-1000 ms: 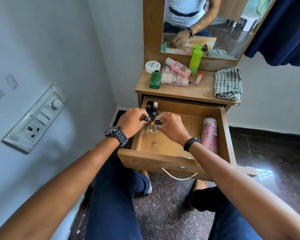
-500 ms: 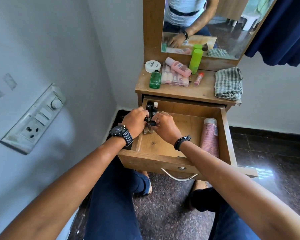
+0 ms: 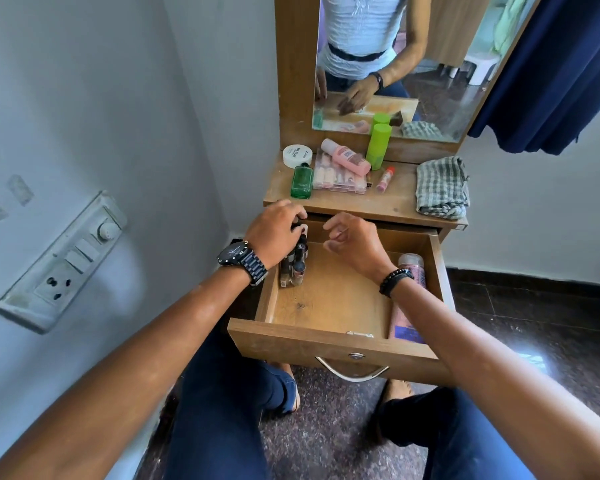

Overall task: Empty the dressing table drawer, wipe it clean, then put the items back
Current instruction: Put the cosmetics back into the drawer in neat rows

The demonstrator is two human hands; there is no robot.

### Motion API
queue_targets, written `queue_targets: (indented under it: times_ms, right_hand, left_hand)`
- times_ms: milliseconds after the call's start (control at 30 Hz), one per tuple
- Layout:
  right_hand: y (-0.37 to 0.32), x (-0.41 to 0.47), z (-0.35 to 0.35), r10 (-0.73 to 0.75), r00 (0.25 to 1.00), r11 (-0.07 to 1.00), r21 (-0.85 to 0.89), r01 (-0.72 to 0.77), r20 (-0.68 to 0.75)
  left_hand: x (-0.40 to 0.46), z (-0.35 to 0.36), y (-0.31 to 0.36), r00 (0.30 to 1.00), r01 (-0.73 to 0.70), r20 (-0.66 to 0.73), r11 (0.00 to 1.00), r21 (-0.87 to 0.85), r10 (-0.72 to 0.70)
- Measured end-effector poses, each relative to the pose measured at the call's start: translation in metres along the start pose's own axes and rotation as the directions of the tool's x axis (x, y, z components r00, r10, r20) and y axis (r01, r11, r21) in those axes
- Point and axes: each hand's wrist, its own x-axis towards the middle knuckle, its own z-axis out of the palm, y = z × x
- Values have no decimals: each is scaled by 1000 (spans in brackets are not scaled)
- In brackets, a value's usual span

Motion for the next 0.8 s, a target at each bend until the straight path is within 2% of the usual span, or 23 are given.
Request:
queue_targets:
  times_ms: [133, 333, 433, 567, 700, 800]
  right_hand:
    - [-4, 29, -23, 10, 994, 999, 54, -4, -113]
    - [1, 83, -45, 22, 960, 992, -115, -56, -278]
    - [4, 104, -50, 6, 955, 979, -195, -67, -296]
    - [4, 124, -51, 14, 962, 954, -284, -95, -273]
    - [3, 131, -48, 92, 966, 951, -265, -156, -240]
    - [2, 130, -48, 85, 965, 956, -254, -149, -247]
  left_hand:
    - [39, -4, 17, 999, -14, -44, 1000, -3, 14]
    - [93, 2, 24, 997, -2, -76, 986, 165, 15]
    - [110, 9, 21, 1000, 8, 4, 972, 233, -10]
    - [116, 18, 13, 996, 45, 63, 978, 202, -58]
    - [111, 22, 8, 995, 58, 68, 988, 144, -68]
    - [110, 21, 7, 995, 68, 69, 992, 107, -75]
